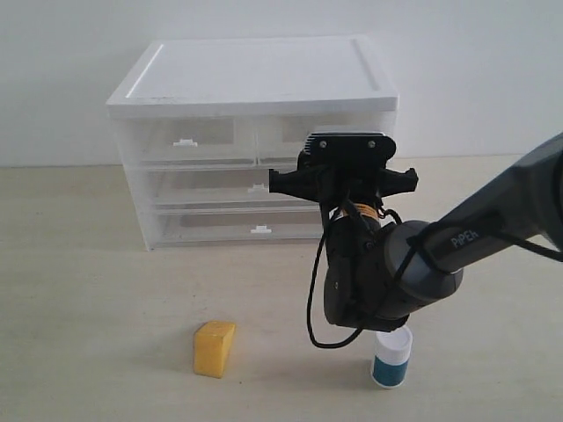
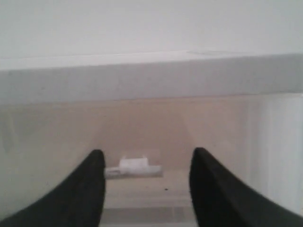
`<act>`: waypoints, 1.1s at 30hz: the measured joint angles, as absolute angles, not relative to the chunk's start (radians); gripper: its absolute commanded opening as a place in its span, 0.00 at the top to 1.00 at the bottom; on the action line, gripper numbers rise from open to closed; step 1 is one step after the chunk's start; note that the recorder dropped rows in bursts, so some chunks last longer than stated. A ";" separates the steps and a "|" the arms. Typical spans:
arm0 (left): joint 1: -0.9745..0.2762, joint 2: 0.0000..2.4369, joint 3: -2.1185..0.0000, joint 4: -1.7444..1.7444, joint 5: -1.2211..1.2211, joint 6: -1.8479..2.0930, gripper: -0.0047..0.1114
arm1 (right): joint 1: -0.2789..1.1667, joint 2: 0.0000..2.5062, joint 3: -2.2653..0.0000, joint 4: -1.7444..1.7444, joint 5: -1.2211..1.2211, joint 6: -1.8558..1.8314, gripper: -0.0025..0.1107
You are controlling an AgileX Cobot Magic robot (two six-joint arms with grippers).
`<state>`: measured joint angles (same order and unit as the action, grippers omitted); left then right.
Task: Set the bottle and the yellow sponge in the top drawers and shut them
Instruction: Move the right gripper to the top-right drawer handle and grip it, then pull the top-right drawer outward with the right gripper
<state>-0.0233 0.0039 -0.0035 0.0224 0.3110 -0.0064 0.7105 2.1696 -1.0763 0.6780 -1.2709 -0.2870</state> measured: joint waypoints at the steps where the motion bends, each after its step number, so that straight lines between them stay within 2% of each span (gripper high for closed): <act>1: -0.023 0.004 -0.004 0.022 0.311 -0.006 0.92 | 0.713 2.171 -1.078 0.668 -1.268 -0.287 0.95; 2: -0.023 0.004 -0.004 0.022 0.311 -0.006 0.92 | 0.714 2.171 -1.081 0.663 -1.261 -0.287 0.97; 19: -0.023 0.004 -0.004 0.022 0.311 -0.006 0.92 | 0.715 2.124 -1.010 0.636 -1.228 -0.281 0.97; 33: -0.023 0.004 -0.004 0.022 0.311 -0.006 0.92 | 0.862 2.022 -0.851 0.814 -1.253 -0.319 0.97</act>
